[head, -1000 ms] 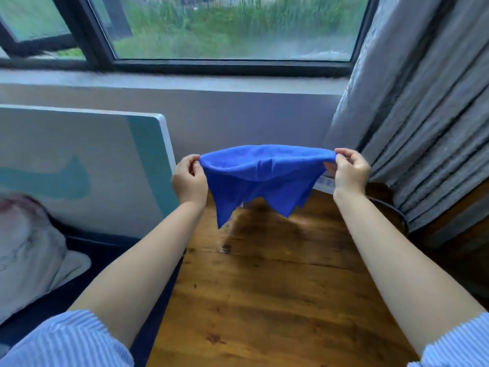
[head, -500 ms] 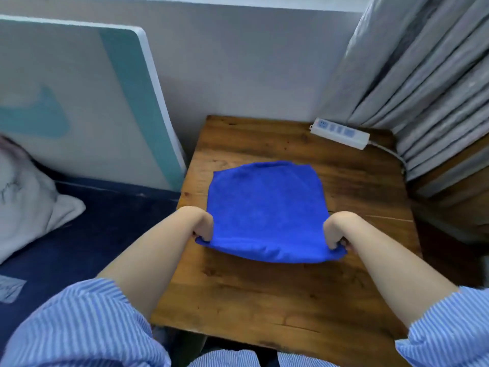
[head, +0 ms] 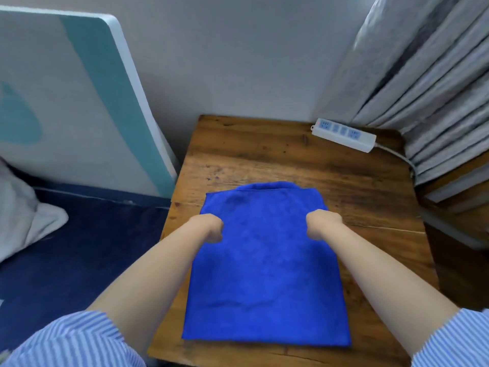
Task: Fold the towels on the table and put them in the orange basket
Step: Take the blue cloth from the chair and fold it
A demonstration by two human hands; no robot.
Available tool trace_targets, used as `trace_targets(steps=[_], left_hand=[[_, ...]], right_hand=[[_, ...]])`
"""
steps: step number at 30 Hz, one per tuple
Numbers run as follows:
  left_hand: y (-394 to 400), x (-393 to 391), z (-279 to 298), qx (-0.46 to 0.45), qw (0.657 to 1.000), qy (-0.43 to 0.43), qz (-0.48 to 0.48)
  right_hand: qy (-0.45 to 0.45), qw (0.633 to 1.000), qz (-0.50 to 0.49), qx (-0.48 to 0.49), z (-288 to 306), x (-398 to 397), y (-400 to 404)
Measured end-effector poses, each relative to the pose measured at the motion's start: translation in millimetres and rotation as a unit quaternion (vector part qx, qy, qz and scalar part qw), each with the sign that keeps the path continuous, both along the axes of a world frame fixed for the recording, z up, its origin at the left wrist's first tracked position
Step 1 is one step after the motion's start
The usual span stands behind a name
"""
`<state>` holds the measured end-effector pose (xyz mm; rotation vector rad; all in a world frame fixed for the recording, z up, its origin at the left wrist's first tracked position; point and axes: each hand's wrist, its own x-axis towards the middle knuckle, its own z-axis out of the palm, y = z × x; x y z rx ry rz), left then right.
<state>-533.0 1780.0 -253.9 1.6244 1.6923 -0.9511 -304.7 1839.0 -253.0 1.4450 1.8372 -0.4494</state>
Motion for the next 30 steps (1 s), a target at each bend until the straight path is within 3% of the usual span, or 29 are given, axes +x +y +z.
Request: trace_targets(steps=[6,12,15,17,20,24,27,30], left_hand=[[53,0,-31,0.21,0.972,-0.032,0.101],[80,-15,-69,0.187,0.978,-0.033,0.084],[81,-24,-68,0.253,0.965,-0.046,0.055],[79,-28,-60,0.279,0.957,-0.069,0.037],[72,-33,-50,0.242,0.956,-0.166,-0.003],[74,-35,-43,0.253,0.929,-0.27,0.016],[85,-29,-45,0.266,0.923,-0.274,0.049],[94,-17,-55,0.264,0.934,-0.232,0.066]], right_hand=[[0.114,0.985,-0.001,0.13,-32,-9,46],[0.147,0.969,0.064,0.188,-78,-6,74],[0.155,0.96,0.08,0.22,-82,-3,80],[0.164,0.962,0.075,0.203,-80,-2,82],[0.176,0.97,0.067,0.152,-73,1,84],[0.286,0.953,0.05,0.083,-67,1,94],[0.317,0.948,0.011,0.017,-65,-8,103],[0.318,0.947,0.039,0.02,-66,-15,104]])
